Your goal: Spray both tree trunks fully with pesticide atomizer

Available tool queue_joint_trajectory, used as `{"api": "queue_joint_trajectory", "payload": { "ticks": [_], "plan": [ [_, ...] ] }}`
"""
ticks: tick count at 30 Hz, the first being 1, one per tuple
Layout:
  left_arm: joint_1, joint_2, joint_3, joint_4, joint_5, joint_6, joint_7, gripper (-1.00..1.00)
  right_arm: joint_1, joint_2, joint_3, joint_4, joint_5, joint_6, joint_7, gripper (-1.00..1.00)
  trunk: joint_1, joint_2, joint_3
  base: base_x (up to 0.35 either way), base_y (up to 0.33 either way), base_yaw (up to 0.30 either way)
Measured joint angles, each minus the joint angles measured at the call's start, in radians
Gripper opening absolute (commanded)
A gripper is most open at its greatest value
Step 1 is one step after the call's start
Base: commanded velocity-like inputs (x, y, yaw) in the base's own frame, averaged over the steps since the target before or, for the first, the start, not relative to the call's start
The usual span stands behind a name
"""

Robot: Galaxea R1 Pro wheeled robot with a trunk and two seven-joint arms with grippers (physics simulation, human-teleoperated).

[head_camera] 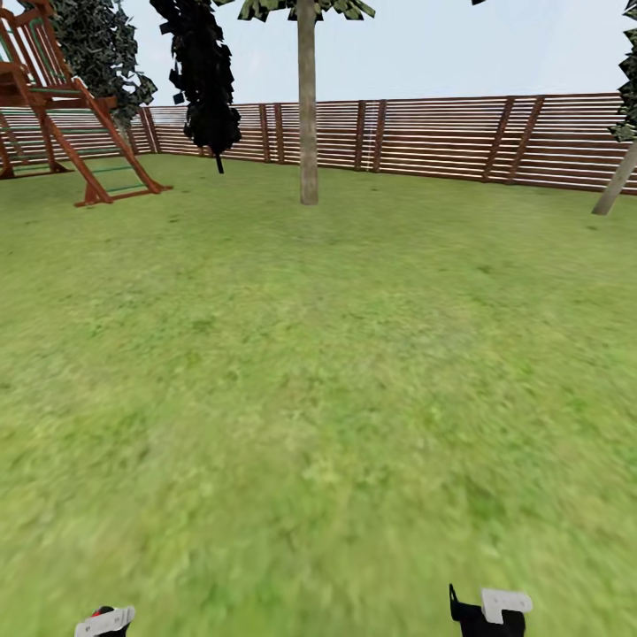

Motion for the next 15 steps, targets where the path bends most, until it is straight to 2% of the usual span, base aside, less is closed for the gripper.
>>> {"api": "queue_joint_trajectory", "payload": {
  "ticks": [15],
  "plan": [
    [0.0, 0.0, 0.0, 0.0, 0.0, 0.0, 0.0, -1.0, 0.0, 0.001, 0.0, 0.0, 0.0, 0.0, 0.0, 1.0, 0.0, 0.0, 0.0, 0.343, 0.0, 0.0]
  ]
}}
